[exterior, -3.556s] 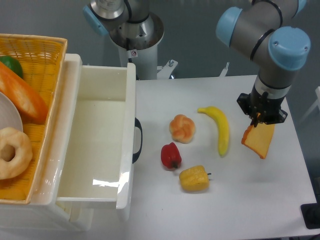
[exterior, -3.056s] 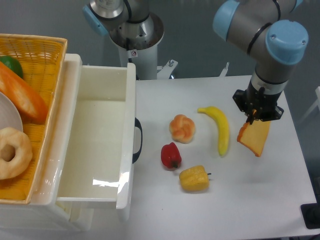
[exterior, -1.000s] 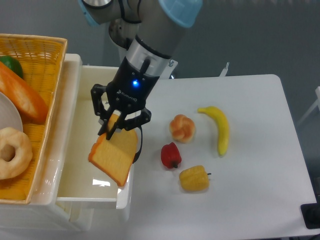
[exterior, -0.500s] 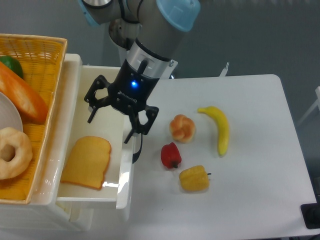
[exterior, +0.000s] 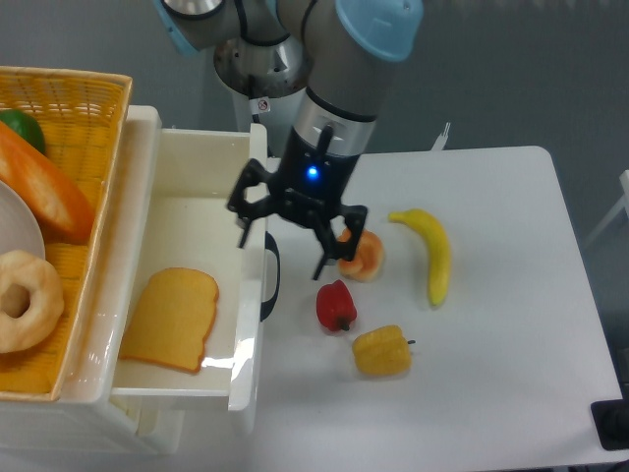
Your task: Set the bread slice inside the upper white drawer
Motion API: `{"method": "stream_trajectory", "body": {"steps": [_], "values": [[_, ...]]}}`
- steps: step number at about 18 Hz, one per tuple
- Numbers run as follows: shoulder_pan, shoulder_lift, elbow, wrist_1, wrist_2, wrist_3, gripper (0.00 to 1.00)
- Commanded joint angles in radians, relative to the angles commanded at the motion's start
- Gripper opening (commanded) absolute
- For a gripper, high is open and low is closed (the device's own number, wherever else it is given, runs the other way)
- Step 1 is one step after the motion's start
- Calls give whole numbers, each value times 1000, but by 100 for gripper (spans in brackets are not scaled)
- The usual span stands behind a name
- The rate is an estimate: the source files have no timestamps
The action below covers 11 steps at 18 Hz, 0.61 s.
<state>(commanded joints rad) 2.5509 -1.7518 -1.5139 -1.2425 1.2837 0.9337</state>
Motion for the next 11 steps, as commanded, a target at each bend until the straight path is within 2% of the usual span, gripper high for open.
{"method": "stream_trajectory", "body": {"steps": [6,11], "values": [[124,-18,-40,-2,192,253,100],[193,-73,-32,2,276,313,100]]}}
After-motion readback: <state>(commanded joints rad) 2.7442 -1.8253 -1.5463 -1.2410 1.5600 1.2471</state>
